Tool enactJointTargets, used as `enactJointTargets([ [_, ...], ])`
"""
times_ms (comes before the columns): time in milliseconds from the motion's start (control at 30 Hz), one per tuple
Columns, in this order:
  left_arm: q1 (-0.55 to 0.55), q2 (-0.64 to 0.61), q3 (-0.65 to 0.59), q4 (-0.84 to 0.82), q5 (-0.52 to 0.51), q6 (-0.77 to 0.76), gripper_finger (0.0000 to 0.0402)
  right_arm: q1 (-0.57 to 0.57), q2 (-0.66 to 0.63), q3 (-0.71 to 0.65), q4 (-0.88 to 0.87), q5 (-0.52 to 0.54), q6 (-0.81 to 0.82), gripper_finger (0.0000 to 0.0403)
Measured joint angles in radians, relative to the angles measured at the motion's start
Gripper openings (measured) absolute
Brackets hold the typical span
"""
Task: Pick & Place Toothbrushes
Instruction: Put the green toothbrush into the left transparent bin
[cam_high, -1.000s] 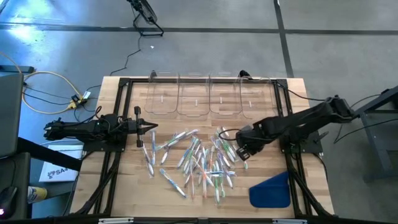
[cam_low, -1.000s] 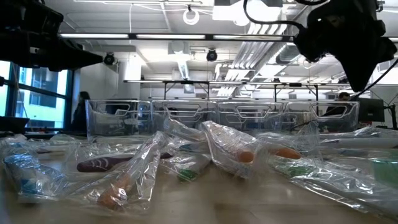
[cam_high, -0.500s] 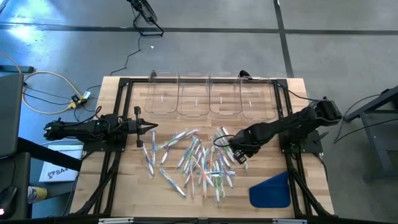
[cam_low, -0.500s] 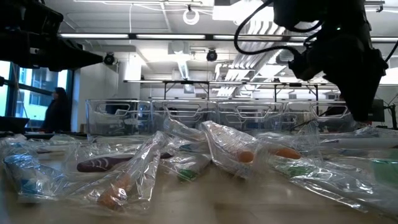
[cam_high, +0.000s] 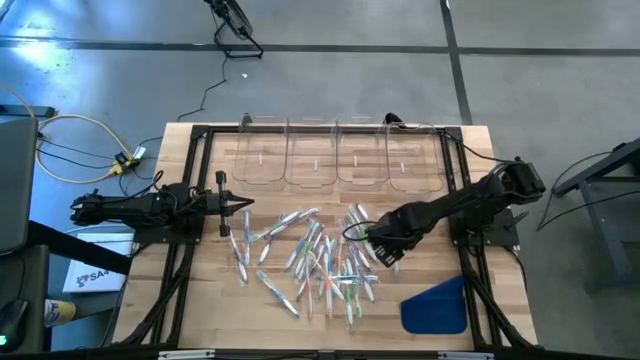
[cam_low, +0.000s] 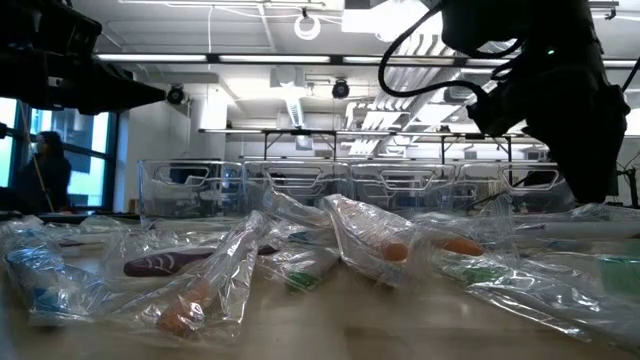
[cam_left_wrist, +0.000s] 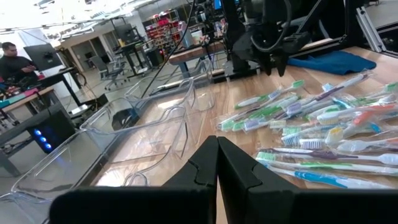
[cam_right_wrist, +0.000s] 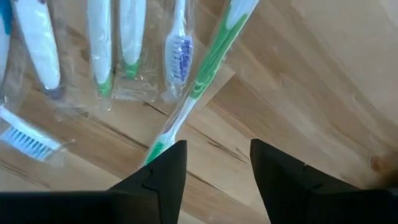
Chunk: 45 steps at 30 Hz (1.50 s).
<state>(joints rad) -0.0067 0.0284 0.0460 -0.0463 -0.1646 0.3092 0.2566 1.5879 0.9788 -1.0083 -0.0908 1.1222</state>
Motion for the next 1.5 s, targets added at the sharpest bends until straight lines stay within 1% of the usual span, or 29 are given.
enactJointTargets([
  [167,0.0,0.0,0.0,0.0,0.0,0.0,0.0001,0.024,-0.004,-0.063,0.008,0.003,-0.035,0.0142],
  [367,0.0,0.0,0.0,0.0,0.0,0.0,0.0001,0.051,-0.004,-0.144,0.065,-0.069,-0.065,0.0124],
  [433,0.0,0.0,0.0,0.0,0.0,0.0,0.0001,0.059,-0.012,-0.147,0.051,-0.067,-0.098,0.0121],
  [533,0.0,0.0,0.0,0.0,0.0,0.0,0.0001,0.062,-0.066,-0.147,-0.018,-0.018,-0.12,0.0117],
  [633,0.0,0.0,0.0,0.0,0.0,-0.001,0.0001,0.057,-0.175,-0.148,-0.073,0.045,-0.119,0.0111],
  [833,0.0,0.0,0.0,0.0,0.0,-0.004,0.0001,0.058,-0.44,-0.147,-0.014,0.226,-0.039,0.0104],
  [933,0.0,0.0,0.0,0.0,0.0,-0.004,0.0001,0.057,-0.512,-0.147,0.05,0.284,0.014,0.0103],
  [1100,0.0,0.0,0.0,0.0,0.0,-0.004,0.0001,0.058,-0.516,-0.147,0.092,0.3,0.065,0.0103],
  [1167,0.0,0.0,0.0,0.0,0.0,-0.004,0.0001,0.058,-0.507,-0.147,0.074,0.323,0.138,0.0103],
  [1267,0.0,0.0,0.0,0.0,0.0,-0.001,0.0001,0.058,-0.492,-0.147,0.047,0.318,0.237,0.0106],
  [1400,0.0,0.0,0.0,0.0,0.0,0.0,0.0001,0.058,-0.455,-0.147,0.046,0.294,0.254,0.0128],
  [1500,0.0,0.0,0.0,0.0,0.0,0.0,0.0001,0.057,-0.422,-0.147,0.043,0.297,0.246,0.0159],
])
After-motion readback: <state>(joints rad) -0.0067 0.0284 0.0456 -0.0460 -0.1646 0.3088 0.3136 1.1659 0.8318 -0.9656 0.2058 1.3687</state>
